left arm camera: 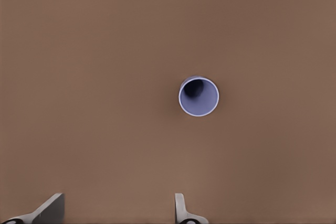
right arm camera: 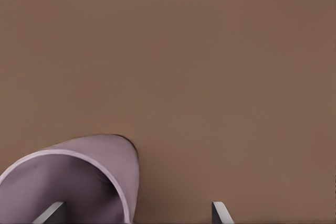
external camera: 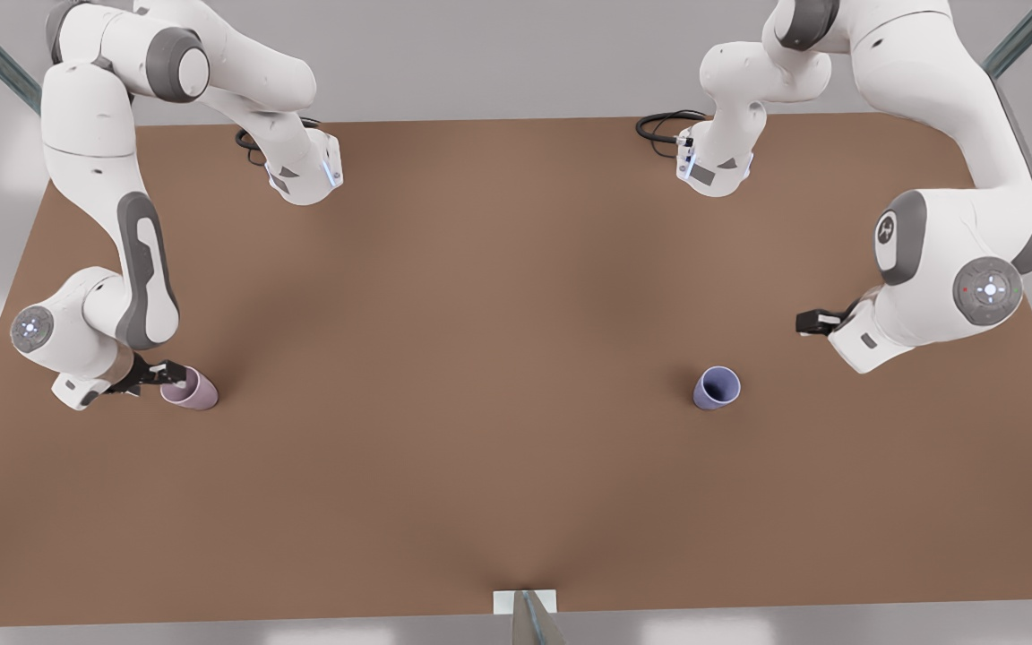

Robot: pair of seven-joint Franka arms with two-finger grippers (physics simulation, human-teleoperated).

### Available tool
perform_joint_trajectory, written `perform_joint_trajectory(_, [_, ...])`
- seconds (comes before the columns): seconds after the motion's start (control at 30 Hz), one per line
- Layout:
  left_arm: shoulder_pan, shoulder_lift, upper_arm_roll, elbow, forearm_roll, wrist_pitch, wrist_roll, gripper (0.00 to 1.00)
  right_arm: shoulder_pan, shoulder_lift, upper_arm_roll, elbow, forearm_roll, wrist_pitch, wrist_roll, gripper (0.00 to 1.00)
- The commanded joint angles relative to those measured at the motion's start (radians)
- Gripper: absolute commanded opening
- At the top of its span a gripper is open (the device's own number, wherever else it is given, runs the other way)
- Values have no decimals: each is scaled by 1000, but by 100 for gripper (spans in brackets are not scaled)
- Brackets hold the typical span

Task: Stack the cups, with the pink cup at the bottom and the purple cup at the top

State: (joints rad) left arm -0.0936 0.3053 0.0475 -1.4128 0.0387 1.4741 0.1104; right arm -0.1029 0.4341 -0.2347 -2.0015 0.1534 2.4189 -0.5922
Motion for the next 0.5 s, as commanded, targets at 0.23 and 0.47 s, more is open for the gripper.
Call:
perform_joint_trajectory(0.23, [-2, 43, 0, 0, -45, 40, 0, 100, 0, 25, 0, -13, 2, -14, 6, 54])
perform_joint_trajectory(0.47, [-5, 92, -2, -1, -62, 72, 0, 100, 0, 45, 2, -11, 3, -12, 14, 44])
